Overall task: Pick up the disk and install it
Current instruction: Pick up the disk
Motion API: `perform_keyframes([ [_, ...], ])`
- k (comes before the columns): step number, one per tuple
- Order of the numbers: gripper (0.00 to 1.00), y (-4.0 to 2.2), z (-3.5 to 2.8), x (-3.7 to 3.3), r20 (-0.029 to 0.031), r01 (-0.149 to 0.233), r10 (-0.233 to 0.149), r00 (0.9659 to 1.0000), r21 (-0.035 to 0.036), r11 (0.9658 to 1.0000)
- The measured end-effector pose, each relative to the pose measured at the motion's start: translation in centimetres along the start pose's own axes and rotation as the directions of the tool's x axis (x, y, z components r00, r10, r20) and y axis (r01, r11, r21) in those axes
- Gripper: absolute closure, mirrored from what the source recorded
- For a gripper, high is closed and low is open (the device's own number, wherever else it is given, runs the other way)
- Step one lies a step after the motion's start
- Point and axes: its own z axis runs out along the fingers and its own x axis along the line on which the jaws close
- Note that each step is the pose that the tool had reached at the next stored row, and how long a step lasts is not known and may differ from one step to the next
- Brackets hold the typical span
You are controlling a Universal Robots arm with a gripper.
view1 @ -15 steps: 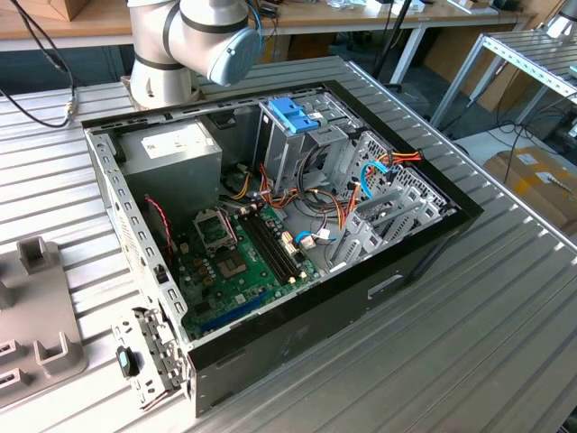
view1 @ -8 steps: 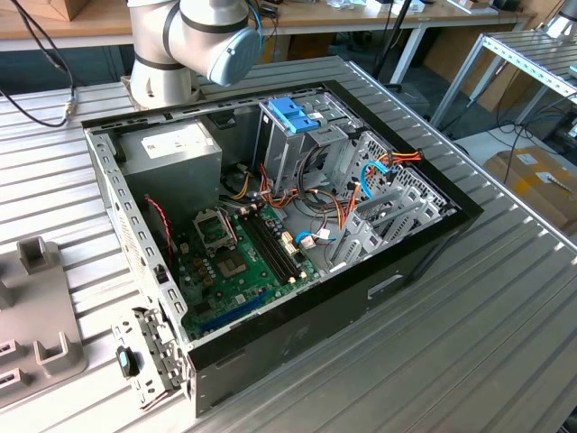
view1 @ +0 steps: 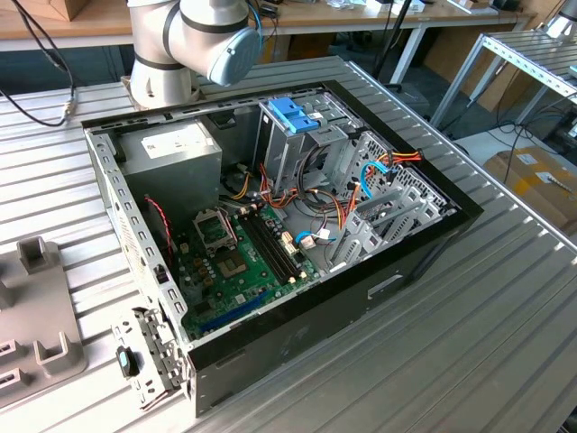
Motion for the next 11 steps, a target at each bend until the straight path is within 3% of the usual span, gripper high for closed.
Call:
perform_keyframes([
  [6,0.65,0.0,-0.17,0.0,0.0,0.0,0.0,1.0,-0.0001,1.0],
  [11,0.65,-0.01,-0.78,0.01,-0.0001,0.0,0.0,1.0,-0.0002,1.0],
])
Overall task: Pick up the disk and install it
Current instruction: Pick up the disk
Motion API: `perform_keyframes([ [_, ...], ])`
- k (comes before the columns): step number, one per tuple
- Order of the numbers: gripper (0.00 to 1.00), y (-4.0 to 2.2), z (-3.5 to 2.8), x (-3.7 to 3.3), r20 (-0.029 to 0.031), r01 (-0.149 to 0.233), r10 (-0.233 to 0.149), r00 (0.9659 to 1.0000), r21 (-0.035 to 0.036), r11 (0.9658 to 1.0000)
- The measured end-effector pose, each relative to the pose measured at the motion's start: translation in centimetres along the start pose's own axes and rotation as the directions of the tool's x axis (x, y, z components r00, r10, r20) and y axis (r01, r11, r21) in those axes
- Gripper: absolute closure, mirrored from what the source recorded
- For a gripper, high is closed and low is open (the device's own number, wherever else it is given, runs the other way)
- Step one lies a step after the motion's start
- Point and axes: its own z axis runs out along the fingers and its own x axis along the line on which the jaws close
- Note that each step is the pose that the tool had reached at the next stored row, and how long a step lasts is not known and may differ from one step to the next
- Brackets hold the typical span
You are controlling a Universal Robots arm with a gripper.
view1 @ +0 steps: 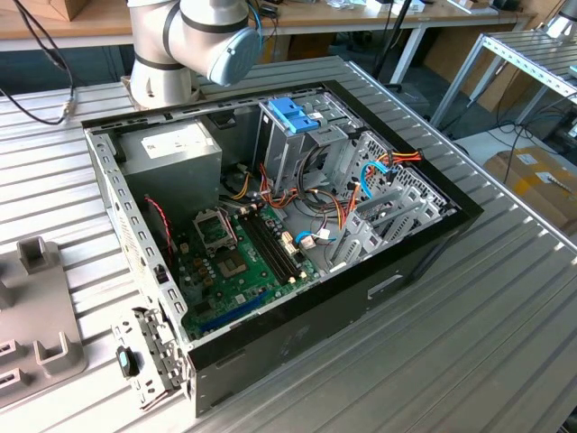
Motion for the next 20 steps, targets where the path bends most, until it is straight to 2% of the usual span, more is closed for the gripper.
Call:
perform_keyframes([
  [6,0.65,0.0,-0.73,0.02,0.0001,0.0,0.0,1.0,0.0001,1.0],
  [10,0.65,-0.01,-1.73,0.04,0.0001,0.0,0.0,1.0,0.0002,1.0],
  [20,0.65,-0.01,-2.64,0.06,0.0001,0.0,0.0,1.0,0.0002,1.0],
])
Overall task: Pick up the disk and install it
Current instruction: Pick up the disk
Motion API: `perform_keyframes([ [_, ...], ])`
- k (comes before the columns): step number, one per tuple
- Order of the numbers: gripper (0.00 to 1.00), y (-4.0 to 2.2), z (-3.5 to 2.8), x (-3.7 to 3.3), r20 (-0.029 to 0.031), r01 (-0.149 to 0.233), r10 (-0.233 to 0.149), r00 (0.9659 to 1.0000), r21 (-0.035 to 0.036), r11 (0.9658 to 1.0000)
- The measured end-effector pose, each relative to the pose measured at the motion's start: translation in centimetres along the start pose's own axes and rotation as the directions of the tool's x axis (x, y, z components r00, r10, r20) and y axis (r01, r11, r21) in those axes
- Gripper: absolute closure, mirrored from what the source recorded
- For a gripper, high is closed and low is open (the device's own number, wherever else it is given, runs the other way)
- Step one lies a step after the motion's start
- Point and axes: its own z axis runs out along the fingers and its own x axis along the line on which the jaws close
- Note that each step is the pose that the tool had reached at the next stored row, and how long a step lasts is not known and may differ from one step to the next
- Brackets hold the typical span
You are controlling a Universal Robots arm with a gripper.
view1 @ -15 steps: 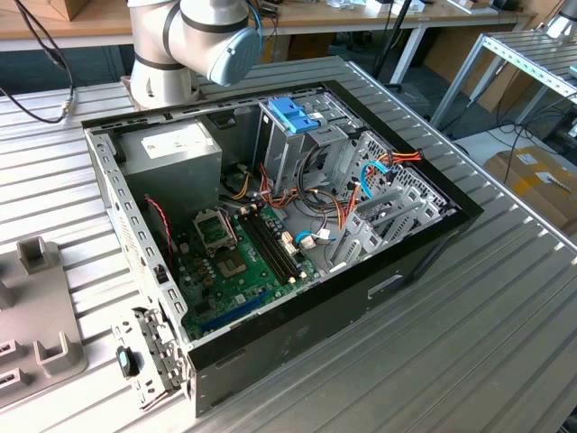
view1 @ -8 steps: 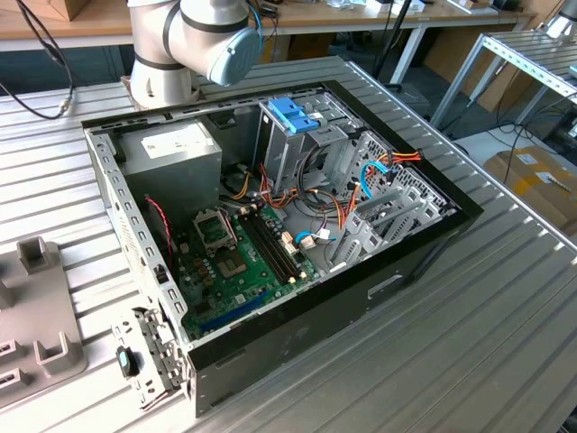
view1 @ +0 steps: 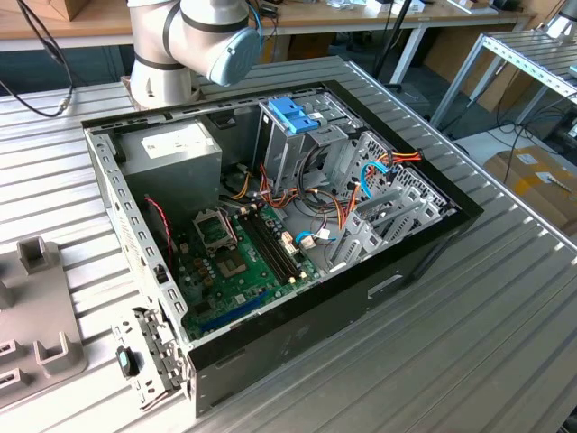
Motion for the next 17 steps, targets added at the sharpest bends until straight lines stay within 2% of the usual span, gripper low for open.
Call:
perform_keyframes([
  [10,0.65,-0.01,-0.74,0.02,0.0,0.0,0.0,1.0,-0.0001,1.0],
  [13,0.65,-0.01,-1.31,0.03,0.0,0.0,0.0,1.0,-0.0001,1.0],
  [15,0.65,-0.02,-2.07,0.04,0.0,0.0,0.0,1.0,0.0,1.0],
  [17,0.65,-0.02,-2.49,0.05,0.0001,0.0,0.0,1.0,0.0001,1.0],
])
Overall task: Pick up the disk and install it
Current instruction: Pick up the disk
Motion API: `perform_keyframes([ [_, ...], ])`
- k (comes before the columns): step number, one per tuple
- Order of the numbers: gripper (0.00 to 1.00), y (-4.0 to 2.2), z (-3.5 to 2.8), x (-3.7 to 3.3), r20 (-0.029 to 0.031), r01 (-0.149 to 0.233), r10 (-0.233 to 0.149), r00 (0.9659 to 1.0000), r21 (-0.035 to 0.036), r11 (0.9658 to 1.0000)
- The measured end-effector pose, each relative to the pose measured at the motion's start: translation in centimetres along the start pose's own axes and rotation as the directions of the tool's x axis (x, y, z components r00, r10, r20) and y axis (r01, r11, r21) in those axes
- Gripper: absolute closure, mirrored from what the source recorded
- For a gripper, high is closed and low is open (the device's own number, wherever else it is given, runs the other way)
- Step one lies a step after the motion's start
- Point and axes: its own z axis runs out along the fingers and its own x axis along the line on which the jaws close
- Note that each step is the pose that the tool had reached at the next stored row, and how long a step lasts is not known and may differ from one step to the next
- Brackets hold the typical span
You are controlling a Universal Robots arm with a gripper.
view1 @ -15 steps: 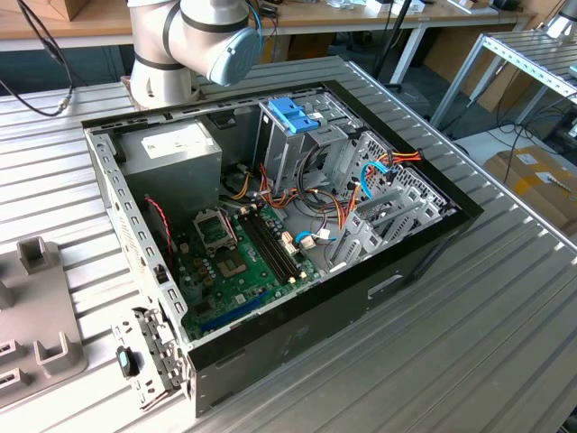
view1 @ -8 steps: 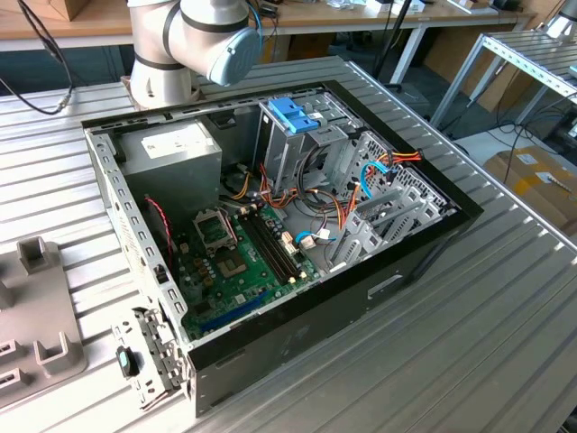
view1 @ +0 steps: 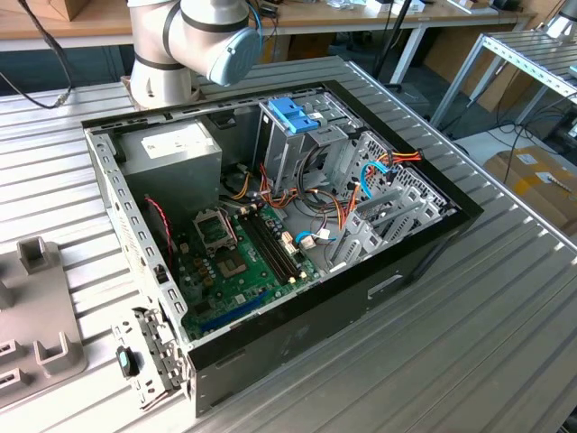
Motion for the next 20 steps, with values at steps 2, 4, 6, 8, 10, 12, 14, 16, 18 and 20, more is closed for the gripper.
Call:
perform_keyframes([
  [2,0.65,-0.01,-0.63,0.01,-0.0001,0.0,0.0,1.0,-0.0001,1.0],
  [4,0.65,-0.01,-0.98,0.02,-0.0001,0.0,0.0,1.0,-0.0001,1.0],
  [6,0.65,-0.01,-1.25,0.02,-0.0001,0.0,0.0,1.0,-0.0001,1.0],
  [8,0.65,-0.01,-1.59,0.03,-0.0001,0.0,0.0,1.0,-0.0002,1.0],
  [10,0.65,-0.02,-1.73,0.03,0.0,0.0,0.0,1.0,0.0,1.0],
  [12,0.65,-0.02,-1.86,0.04,-0.0001,0.0,0.0,1.0,-0.0001,1.0],
  [14,0.65,-0.02,-1.87,0.04,-0.0001,0.0,0.0,1.0,-0.0001,1.0],
  [16,0.65,-0.02,-1.88,0.04,-0.0001,0.0,0.0,1.0,-0.0001,1.0],
  [18,0.65,-0.02,-1.89,0.04,-0.0001,0.0,0.0,1.0,-0.0002,1.0],
  [20,0.65,-0.01,-1.95,0.04,-0.0003,0.0,0.0,1.0,-0.0004,1.0],
])
